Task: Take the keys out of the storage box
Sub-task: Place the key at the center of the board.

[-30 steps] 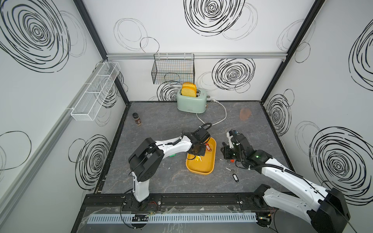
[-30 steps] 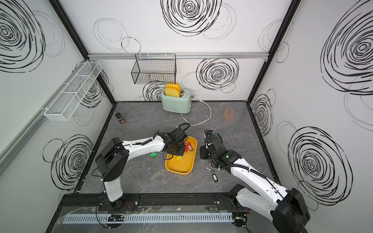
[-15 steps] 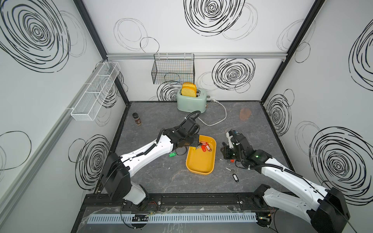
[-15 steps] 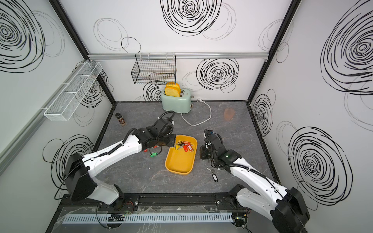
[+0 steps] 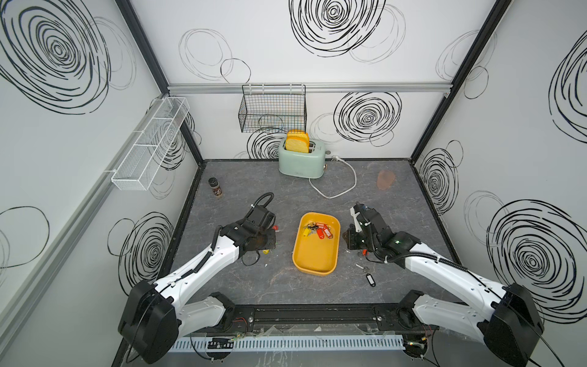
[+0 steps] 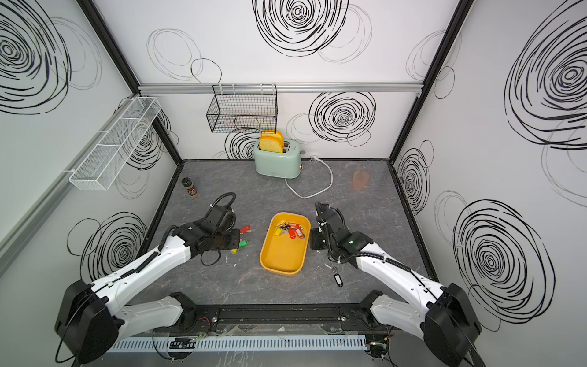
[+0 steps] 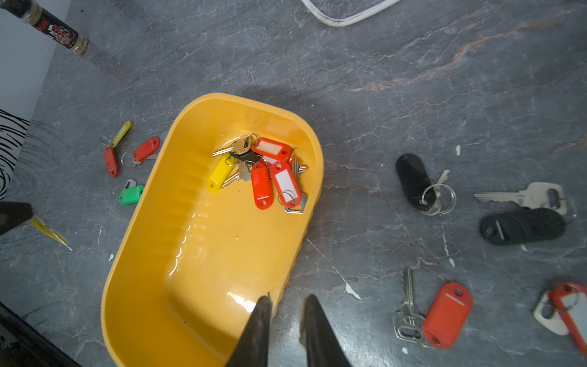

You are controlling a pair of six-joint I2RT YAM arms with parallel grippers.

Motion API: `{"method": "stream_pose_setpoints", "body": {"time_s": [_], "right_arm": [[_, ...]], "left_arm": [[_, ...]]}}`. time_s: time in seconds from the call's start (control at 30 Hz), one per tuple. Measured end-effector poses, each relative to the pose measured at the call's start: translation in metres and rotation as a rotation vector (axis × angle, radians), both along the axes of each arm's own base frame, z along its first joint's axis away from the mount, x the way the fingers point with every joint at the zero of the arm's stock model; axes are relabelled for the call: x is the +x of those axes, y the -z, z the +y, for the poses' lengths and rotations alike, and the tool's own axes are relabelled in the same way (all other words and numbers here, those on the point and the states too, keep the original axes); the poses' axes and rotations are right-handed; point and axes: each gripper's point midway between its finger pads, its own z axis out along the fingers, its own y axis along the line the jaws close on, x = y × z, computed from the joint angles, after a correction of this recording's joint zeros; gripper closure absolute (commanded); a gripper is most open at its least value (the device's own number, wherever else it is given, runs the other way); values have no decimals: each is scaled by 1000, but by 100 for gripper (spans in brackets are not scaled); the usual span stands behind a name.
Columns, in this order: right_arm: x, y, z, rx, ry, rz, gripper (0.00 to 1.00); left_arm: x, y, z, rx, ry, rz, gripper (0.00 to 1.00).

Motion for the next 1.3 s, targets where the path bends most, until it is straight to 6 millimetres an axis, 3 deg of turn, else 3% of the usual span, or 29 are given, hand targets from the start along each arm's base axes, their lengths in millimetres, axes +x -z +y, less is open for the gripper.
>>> {"method": "stream_pose_setpoints", "body": {"time_s": [0.13,0.3,0.33,0.6,0.83,1.03,1.3], "right_arm": [[0,0,1,1,-2,-1,76],[0,0,1,1,-2,-1,76],[0,0,1,1,-2,-1,76],[1,-1,2,3,-2,-4,76],[3,3,4,-8,-12,2,75],[12,-6,17,-11,-60,-11,74],[34,-10,46,-32,-151,-18,72]], "left_arm": [[-12,17,5,11,-2,52,97],[-11,26,1,5,1,80,98],[-11,29,0,4,4,91,92],[-15,43,-7,-11,22,158,77],[-16,42,-8,-20,26,158,59],[-12,26,-10,-49,27,95,46],[0,0,-21,-131,48,-13,39]]}}
